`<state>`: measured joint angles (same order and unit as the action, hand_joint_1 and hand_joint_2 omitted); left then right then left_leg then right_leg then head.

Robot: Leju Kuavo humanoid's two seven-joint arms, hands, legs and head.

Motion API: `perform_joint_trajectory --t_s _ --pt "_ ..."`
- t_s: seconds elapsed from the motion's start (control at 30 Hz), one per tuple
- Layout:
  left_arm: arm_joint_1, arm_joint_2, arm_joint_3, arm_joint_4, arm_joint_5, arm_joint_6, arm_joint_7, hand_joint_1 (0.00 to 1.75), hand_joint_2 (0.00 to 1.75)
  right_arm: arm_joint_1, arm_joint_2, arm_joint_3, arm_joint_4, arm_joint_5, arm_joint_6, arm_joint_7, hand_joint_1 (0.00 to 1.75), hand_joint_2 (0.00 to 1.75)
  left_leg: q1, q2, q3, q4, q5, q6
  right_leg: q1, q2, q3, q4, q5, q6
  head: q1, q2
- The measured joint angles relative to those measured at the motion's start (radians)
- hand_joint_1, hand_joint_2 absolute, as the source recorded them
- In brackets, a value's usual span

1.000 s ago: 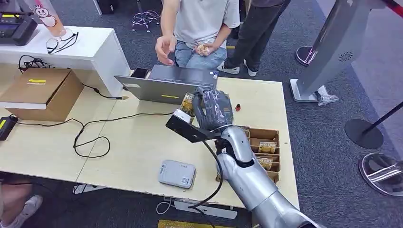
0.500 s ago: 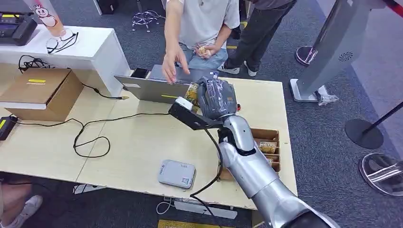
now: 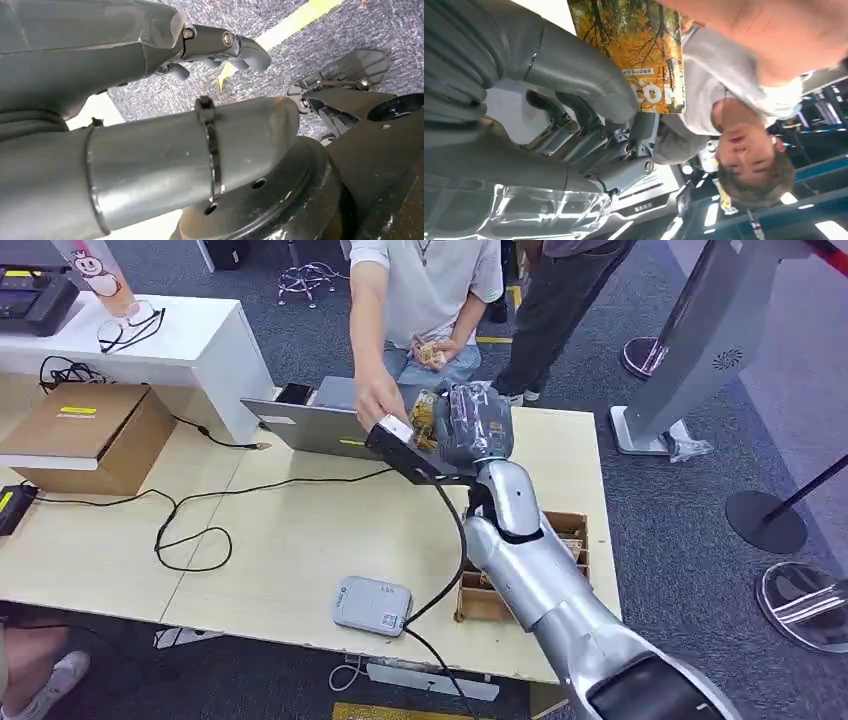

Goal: Pass the card to the sensor for recognition and then transmit it.

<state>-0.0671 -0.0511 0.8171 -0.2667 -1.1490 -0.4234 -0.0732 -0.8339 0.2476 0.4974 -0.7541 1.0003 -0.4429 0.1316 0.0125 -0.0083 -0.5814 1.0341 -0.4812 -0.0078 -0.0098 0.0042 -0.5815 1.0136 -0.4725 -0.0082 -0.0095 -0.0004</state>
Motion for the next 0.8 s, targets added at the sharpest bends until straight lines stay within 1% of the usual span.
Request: perform_joint_trajectory --t_s 0.2,0.23,0.27,0.3,0.4,0.43,0.57,0.8 --pt "-0.007 0.002 -0.011 0.000 -0.003 -0.002 0.005 0.00 0.00 -0.052 0.000 -0.026 0.074 0.012 -0.016 0.014 1.75 1.75 0.000 0.000 0.000 0.000 0.000 0.000 0.000 0.000 0.000 0.000 0.000 0.000 0.000 0.000" --pt "-0.008 0.003 -0.014 0.000 -0.003 -0.002 0.006 0.00 0.00 -0.061 0.000 -0.029 0.087 0.016 -0.018 0.014 1.54 1.75 0.000 0.000 0.000 0.000 0.000 0.000 0.000 0.000 0.000 0.000 0.000 0.000 0.000 0.000" --pt "-0.008 0.003 -0.018 0.000 -0.003 -0.002 0.007 0.00 0.00 -0.068 0.000 -0.031 0.097 0.019 -0.019 0.014 0.03 1.75 0.000 0.000 0.000 0.000 0.000 0.000 0.000 0.000 0.000 0.000 0.001 0.000 0.000 0.000" --pt "-0.010 0.004 -0.021 0.000 -0.003 -0.002 0.008 0.00 0.00 -0.076 0.000 -0.034 0.109 0.022 -0.025 0.014 0.00 1.75 0.000 0.000 0.000 0.000 0.001 0.000 0.000 0.000 0.000 0.000 0.001 0.000 0.000 0.000" --pt "-0.012 0.005 -0.025 0.000 -0.003 -0.003 0.009 0.00 0.00 -0.091 0.000 -0.044 0.137 0.027 -0.047 0.007 0.00 1.75 0.000 0.000 0.000 0.000 0.001 0.000 0.000 0.000 0.000 0.000 0.001 0.000 0.000 0.000" --pt "-0.012 0.005 -0.027 0.000 -0.002 -0.005 0.008 0.00 0.00 -0.095 0.000 -0.050 0.148 0.031 -0.053 0.004 0.00 0.00 0.000 0.000 0.000 0.000 0.001 0.000 0.000 0.000 0.000 0.000 0.001 0.000 0.000 0.000" --pt "-0.016 0.007 -0.039 0.000 0.003 -0.007 0.009 0.00 0.00 -0.112 0.000 -0.054 0.179 0.043 -0.067 -0.002 0.00 0.00 0.000 0.000 0.000 0.000 0.001 0.000 0.000 0.000 0.000 0.000 0.001 0.000 0.000 0.000" --pt "-0.017 0.011 -0.050 0.001 0.018 -0.007 0.008 0.00 0.00 -0.121 0.000 -0.059 0.196 0.041 -0.092 -0.041 0.00 0.00 0.000 0.000 0.000 0.000 0.001 -0.001 0.000 0.000 0.000 0.000 0.001 0.000 0.000 0.000"
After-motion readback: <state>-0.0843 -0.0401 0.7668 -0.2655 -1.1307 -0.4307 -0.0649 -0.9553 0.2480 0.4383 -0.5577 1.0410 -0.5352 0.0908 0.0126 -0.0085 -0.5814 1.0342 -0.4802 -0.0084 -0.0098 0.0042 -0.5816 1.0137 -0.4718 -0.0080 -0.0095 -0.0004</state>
